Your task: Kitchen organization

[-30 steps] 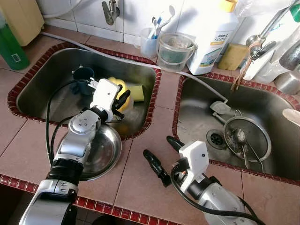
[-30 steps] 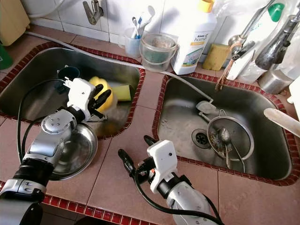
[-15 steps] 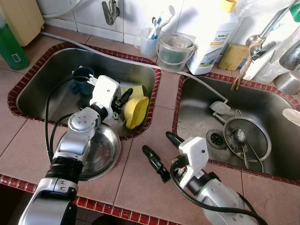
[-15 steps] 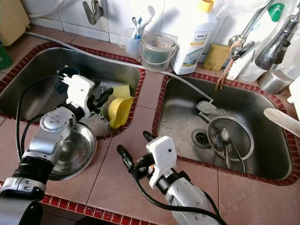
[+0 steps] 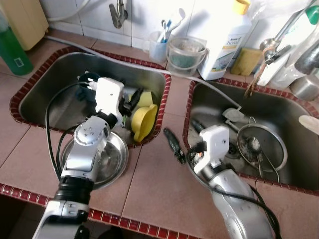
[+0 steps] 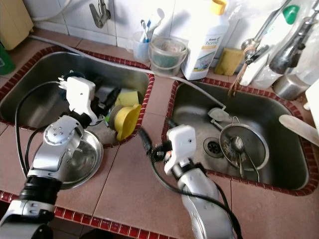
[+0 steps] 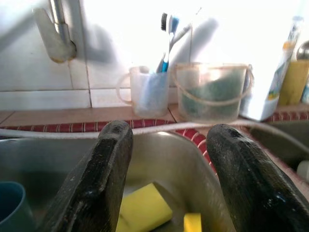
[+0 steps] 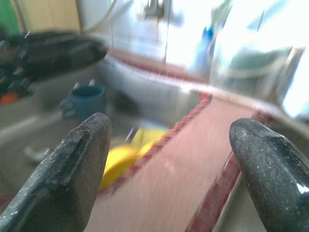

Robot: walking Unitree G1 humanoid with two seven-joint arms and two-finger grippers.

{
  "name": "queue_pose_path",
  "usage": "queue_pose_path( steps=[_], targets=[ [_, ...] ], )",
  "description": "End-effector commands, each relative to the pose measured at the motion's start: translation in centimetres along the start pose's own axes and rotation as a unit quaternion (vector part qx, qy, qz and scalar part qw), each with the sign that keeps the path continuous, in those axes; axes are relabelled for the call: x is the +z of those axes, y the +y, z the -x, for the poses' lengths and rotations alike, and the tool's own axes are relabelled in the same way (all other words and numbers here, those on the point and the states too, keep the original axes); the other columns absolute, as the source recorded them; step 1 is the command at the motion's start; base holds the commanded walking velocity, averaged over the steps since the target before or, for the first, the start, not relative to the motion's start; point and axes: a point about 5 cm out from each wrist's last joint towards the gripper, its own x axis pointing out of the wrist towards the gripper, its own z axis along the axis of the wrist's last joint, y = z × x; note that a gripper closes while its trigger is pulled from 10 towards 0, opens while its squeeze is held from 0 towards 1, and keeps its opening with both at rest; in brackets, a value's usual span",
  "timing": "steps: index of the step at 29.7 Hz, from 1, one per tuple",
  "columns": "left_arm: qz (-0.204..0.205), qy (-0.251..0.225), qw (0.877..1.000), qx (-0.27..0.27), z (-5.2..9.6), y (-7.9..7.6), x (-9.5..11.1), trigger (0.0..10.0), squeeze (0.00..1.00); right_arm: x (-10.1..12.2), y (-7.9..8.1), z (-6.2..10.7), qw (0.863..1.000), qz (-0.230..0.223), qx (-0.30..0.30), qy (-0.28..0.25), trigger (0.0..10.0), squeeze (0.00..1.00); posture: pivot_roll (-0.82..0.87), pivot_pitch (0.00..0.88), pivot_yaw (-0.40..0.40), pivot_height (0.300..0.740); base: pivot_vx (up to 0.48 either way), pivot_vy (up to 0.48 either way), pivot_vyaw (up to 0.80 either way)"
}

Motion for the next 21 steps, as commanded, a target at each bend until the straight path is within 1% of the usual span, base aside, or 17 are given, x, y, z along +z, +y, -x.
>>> queue_pose_path(
  steps=[1, 2, 3, 5, 7, 8, 10, 11, 14, 17, 21],
  targets=[
    [0.022, -0.018, 1.000, 0.013, 0.2, -0.2, 0.5, 10.0, 0.00, -0.1, -0.9, -0.5, 1.000, 0.011, -0.017, -0.011, 10.0, 0.00, -0.17, 0.084, -0.069, 0.740, 0.000, 0.000, 0.00],
    [0.027, -0.020, 0.999, 0.014, 0.3, -0.2, 0.6, 10.0, 0.00, -0.1, -0.9, -0.6, 1.000, 0.012, -0.018, -0.013, 10.0, 0.00, -0.17, 0.084, -0.069, 0.740, 0.000, 0.000, 0.00],
    [0.009, -0.017, 1.000, 0.019, 0.4, -0.2, 0.4, 10.0, 0.00, -0.3, -1.3, -1.0, 0.999, 0.018, -0.028, -0.014, 10.0, 0.00, -0.16, 0.072, -0.071, 0.740, 0.000, 0.000, 0.00],
    [-0.003, -0.020, 1.000, 0.023, 0.5, -0.2, 0.4, 10.0, 0.00, -0.3, -1.6, -1.3, 0.999, 0.020, -0.034, -0.017, 10.0, 0.00, -0.16, 0.065, -0.074, 0.740, 0.000, 0.000, 0.00],
    [0.023, -0.026, 0.998, 0.044, 0.8, 0.0, 0.3, 10.0, 0.00, -0.1, -2.3, -2.2, 0.997, 0.035, -0.054, -0.032, 10.0, 0.00, -0.16, 0.057, -0.074, 0.740, 0.000, 0.000, 0.00],
    [0.026, -0.027, 0.998, 0.050, 1.0, 0.0, 0.2, 10.0, 0.00, -0.2, -2.7, -2.5, 0.996, 0.038, -0.065, -0.037, 10.0, 0.00, -0.16, 0.046, -0.074, 0.740, 0.000, 0.000, 0.00],
    [0.026, -0.025, 0.998, 0.055, 1.3, 0.0, 0.0, 10.0, 0.00, -0.3, -3.0, -2.6, 0.995, 0.042, -0.076, -0.042, 10.0, 0.00, -0.15, 0.038, -0.075, 0.740, 0.000, 0.000, 0.00],
    [0.017, -0.016, 0.997, 0.068, 1.7, 0.0, -0.6, 10.0, 0.00, -0.4, -3.5, -2.9, 0.994, 0.044, -0.092, -0.049, 10.0, 0.00, -0.15, 0.033, -0.075, 0.740, 0.000, 0.000, 0.00],
    [0.023, -0.015, 0.996, 0.081, 2.0, 0.2, -0.8, 10.0, 0.00, -0.8, -3.8, -2.9, 0.993, 0.050, -0.098, -0.048, 10.0, 0.00, -0.15, 0.025, -0.077, 0.740, 0.000, 0.000, 0.00],
    [0.026, -0.013, 0.994, 0.101, 2.4, 0.7, -1.0, 10.0, 0.00, -1.2, -4.1, -2.9, 0.992, 0.055, -0.105, -0.047, 10.0, 0.00, -0.15, 0.020, -0.077, 0.740, 0.000, 0.000, 0.00],
    [0.025, -0.019, 0.994, 0.106, 2.5, 1.0, -0.8, 10.0, 0.00, -1.5, -4.3, -3.0, 0.991, 0.058, -0.109, -0.049, 10.0, 0.00, -0.15, 0.023, -0.078, 0.740, 0.000, 0.000, 0.00]
  ],
)
